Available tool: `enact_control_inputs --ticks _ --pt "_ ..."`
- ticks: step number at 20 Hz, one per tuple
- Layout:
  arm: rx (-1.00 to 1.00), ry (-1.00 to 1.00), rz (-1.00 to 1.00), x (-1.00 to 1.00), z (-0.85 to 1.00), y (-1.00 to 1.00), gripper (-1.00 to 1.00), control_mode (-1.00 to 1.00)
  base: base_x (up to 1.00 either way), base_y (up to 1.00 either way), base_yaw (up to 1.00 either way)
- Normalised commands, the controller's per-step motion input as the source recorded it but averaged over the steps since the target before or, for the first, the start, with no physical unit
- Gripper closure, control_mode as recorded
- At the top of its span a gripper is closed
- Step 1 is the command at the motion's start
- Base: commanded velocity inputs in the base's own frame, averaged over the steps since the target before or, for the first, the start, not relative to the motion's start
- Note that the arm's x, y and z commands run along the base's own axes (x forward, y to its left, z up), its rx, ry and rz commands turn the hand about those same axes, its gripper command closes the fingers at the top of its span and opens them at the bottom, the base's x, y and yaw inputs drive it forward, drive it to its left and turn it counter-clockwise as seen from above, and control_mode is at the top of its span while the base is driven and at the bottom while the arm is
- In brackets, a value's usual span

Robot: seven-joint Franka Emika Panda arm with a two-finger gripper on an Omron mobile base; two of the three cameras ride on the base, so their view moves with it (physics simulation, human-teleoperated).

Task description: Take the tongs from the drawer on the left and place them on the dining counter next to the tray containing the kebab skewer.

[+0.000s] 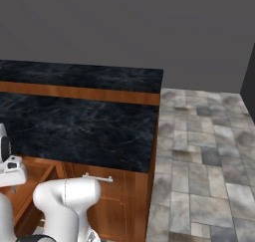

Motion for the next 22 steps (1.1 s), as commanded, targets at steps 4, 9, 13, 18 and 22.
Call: enact_control_inputs --ticks 4,9,13,18,22 --pt "-0.05 0.00 0.00 0.35 -0.20 0.08 -1.00 -1.00 0.00 0.00 0.00" --pt "-0.01 -0.05 0.00 0.35 -0.23 0.14 -1.00 -1.00 0.00 0.00 0.00" --pt "0.00 -0.08 0.00 0.16 -0.15 0.23 -1.00 -1.00 0.00 0.00 0.00" --pt "0.00 -0.02 0.00 0.06 -0.15 0.37 -1.00 -1.00 0.00 0.00 0.00" --pt "0.01 0.00 0.00 0.00 -0.03 0.09 -1.00 -1.00 0.00 0.00 0.00"
